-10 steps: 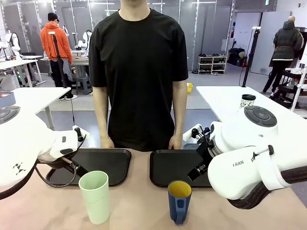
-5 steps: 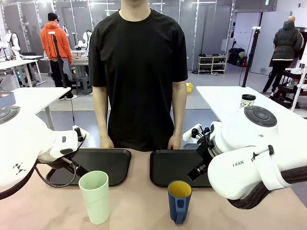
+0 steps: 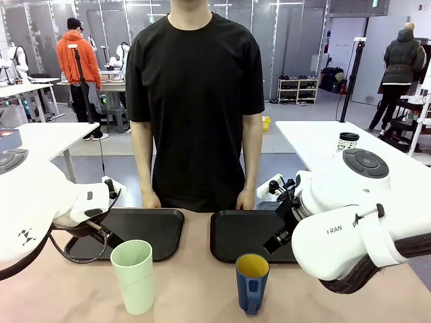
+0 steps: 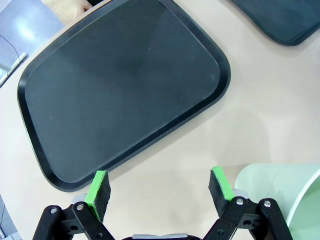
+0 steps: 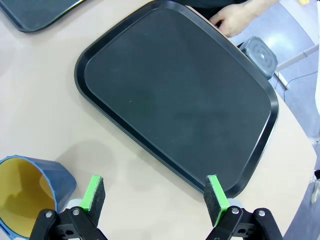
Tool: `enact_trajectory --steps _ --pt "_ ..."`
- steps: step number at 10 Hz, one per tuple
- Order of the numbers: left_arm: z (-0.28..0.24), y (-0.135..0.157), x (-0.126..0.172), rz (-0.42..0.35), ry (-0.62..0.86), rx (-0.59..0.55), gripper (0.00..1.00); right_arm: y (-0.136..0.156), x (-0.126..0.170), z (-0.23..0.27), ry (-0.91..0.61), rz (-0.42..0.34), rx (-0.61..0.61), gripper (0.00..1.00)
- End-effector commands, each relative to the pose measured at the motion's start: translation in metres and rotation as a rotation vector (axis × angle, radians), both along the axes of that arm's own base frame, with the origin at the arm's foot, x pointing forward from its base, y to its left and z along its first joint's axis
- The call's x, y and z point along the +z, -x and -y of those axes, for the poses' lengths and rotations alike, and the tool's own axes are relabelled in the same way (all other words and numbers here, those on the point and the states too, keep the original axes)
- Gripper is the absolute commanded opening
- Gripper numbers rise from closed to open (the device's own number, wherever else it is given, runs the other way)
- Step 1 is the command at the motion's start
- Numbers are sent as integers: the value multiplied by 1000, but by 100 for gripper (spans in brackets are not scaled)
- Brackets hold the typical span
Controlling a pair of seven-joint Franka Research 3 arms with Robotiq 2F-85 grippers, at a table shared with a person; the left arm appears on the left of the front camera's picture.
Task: Sort and store the cups by type.
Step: Pick up the Reusable plastic cup.
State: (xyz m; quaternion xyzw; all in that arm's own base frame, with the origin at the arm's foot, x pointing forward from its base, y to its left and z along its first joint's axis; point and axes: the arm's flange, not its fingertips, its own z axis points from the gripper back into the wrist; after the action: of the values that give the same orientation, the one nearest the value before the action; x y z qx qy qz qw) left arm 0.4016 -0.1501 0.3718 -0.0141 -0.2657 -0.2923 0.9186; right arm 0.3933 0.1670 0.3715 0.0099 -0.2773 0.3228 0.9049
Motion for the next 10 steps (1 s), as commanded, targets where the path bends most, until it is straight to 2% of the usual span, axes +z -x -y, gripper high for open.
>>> enact_trajectory --steps 1,2,3,5,6,8,10 --pt "0 0 0 0 0 0 100 0 0 0 -2 -1 -2 100" --pt "0 0 0 0 0 0 100 0 0 0 0 0 0 100" --pt "3 -4 10 34 12 -9 100 -4 14 -3 7 27 -44 100" --pt "7 -10 47 111 -4 63 100 -7 59 -12 -30 56 -126 100" --pt "11 -9 75 135 -20 87 100 -2 90 -21 -18 94 -207 100" --pt "17 0 104 144 1 120 100 15 128 -31 -11 155 -350 100" --pt "23 10 111 128 5 123 100 23 135 -31 -19 150 -440 100"
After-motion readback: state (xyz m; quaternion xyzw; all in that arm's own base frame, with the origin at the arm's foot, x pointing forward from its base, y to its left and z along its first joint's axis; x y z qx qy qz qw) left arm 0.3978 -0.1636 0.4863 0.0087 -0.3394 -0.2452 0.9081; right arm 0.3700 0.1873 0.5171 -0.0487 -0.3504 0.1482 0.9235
